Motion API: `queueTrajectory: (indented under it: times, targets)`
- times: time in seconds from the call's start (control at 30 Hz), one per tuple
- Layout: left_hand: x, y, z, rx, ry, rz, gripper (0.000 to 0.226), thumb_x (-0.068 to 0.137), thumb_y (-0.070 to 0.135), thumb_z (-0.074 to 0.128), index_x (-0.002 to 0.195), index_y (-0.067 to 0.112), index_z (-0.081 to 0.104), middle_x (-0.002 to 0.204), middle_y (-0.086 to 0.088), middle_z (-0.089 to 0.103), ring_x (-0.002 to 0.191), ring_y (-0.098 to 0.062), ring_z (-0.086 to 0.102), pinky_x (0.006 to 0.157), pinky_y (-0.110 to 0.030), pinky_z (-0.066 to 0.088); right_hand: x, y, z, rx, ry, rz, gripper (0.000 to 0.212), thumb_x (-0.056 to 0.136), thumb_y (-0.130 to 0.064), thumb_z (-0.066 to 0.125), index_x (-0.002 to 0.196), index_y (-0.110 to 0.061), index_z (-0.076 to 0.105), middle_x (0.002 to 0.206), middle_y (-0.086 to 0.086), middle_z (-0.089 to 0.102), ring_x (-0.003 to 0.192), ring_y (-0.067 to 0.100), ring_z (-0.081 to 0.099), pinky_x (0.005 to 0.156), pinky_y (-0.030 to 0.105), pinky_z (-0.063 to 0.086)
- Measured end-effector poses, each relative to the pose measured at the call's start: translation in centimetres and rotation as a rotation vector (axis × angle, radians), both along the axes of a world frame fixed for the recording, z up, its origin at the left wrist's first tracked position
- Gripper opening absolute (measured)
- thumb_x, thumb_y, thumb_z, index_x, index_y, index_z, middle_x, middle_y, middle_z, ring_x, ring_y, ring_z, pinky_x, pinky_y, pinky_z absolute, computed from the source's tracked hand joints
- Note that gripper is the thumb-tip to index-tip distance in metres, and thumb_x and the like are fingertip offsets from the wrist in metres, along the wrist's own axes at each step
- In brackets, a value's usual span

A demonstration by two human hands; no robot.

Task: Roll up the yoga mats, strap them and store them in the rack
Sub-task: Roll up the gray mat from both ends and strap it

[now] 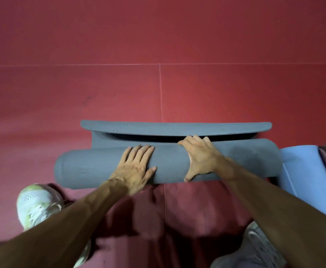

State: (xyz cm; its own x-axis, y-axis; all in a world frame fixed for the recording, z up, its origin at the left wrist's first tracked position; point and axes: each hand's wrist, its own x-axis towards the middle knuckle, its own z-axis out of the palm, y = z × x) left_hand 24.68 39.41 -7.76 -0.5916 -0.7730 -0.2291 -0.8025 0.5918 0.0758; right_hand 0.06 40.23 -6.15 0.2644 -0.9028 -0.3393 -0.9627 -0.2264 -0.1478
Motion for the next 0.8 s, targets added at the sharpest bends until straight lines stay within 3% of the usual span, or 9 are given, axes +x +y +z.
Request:
queueTrajectory:
  times: [0.1, 0.23, 0.3, 0.4, 0.5, 0.6, 0.73, 0.8]
  targets:
    - [-0.5, 0.1, -0.3, 0.019, 0.032, 0.057, 0.071, 0.092, 0.054, 0.020, 0.140, 0.008, 0.043, 0.135, -0.007, 0.053, 0.128, -0.030, 0.047, 0.110, -0.042, 0.020, 0.0, -0.3, 0.1, 0.003, -0.010, -0.005, 0.117, 0.035, -0.069, 0.077, 0.137, -0.025, 0.038, 0.119, -0.009, 0.043, 0.111, 0.013, 0.037, 0.087, 0.033, 0.030]
    - [-0.9, -0.8, 0.1, 0.044, -0.018, 0.066, 0.101, 0.076, 0.071, -0.020, 0.151, 0.016, 0.020, 0.152, 0.002, 0.031, 0.142, -0.021, 0.023, 0.117, -0.040, 0.008, -0.3, -0.5, 0.0, 0.002, -0.035, -0.007, 0.120, 0.039, -0.073, 0.075, 0.141, -0.023, 0.035, 0.123, -0.006, 0.045, 0.115, 0.014, 0.038, 0.093, 0.033, 0.029]
    - [-1.0, -1.4, 0.1, 0.041, -0.009, 0.061, 0.107, 0.071, 0.072, -0.028, 0.152, 0.018, 0.018, 0.153, 0.003, 0.028, 0.141, -0.019, 0.023, 0.117, -0.039, 0.008, -0.4, -0.4, -0.1, -0.001, -0.044, -0.012, 0.122, 0.044, -0.073, 0.074, 0.145, -0.021, 0.031, 0.129, -0.005, 0.044, 0.119, 0.015, 0.037, 0.101, 0.033, 0.028]
    - [-1.1, -2.9, 0.1, 0.032, 0.046, 0.058, 0.090, 0.081, 0.066, -0.007, 0.149, 0.018, 0.027, 0.149, 0.002, 0.033, 0.136, -0.021, 0.031, 0.114, -0.039, 0.017, -0.3, 0.2, -0.3, -0.065, -0.034, -0.062, 0.122, 0.050, -0.078, 0.070, 0.148, -0.019, 0.028, 0.134, -0.003, 0.042, 0.128, 0.016, 0.034, 0.111, 0.039, 0.019]
    - [-1.5, -4.7, 0.1, 0.001, 0.108, 0.065, 0.078, 0.085, 0.062, 0.007, 0.136, 0.016, 0.045, 0.137, -0.003, 0.045, 0.125, -0.026, 0.043, 0.106, -0.041, 0.028, 0.3, 1.5, -1.5, -0.248, 0.003, -0.098, 0.126, 0.042, -0.075, 0.077, 0.143, -0.009, 0.039, 0.135, 0.011, 0.048, 0.130, 0.029, 0.042, 0.113, 0.051, 0.025]
    - [-1.9, -6.3, 0.0, -0.019, 0.120, 0.068, 0.075, 0.085, 0.062, 0.008, 0.124, 0.014, 0.051, 0.125, -0.005, 0.050, 0.116, -0.028, 0.047, 0.100, -0.040, 0.034, 1.0, 2.1, -2.6, -0.318, 0.034, -0.139, 0.136, 0.026, -0.072, 0.082, 0.138, -0.007, 0.043, 0.132, 0.018, 0.052, 0.125, 0.032, 0.047, 0.109, 0.056, 0.033]
    - [-2.3, -8.3, -0.1, -0.024, 0.115, 0.087, 0.078, 0.081, 0.064, 0.004, 0.122, 0.015, 0.049, 0.122, -0.005, 0.048, 0.113, -0.027, 0.045, 0.096, -0.039, 0.036, 1.0, 1.4, -3.0, -0.309, 0.064, -0.155, 0.146, 0.016, -0.069, 0.084, 0.141, -0.009, 0.036, 0.133, 0.019, 0.052, 0.127, 0.031, 0.042, 0.111, 0.052, 0.022]
    - [-2.6, -9.2, -0.1, -0.004, 0.105, 0.093, 0.080, 0.079, 0.065, 0.001, 0.124, 0.016, 0.047, 0.123, -0.004, 0.046, 0.113, -0.025, 0.043, 0.095, -0.038, 0.035, 1.1, 0.8, -3.3, -0.305, 0.084, -0.161, 0.148, 0.014, -0.070, 0.084, 0.140, -0.008, 0.036, 0.133, 0.020, 0.052, 0.127, 0.032, 0.042, 0.110, 0.055, 0.024]
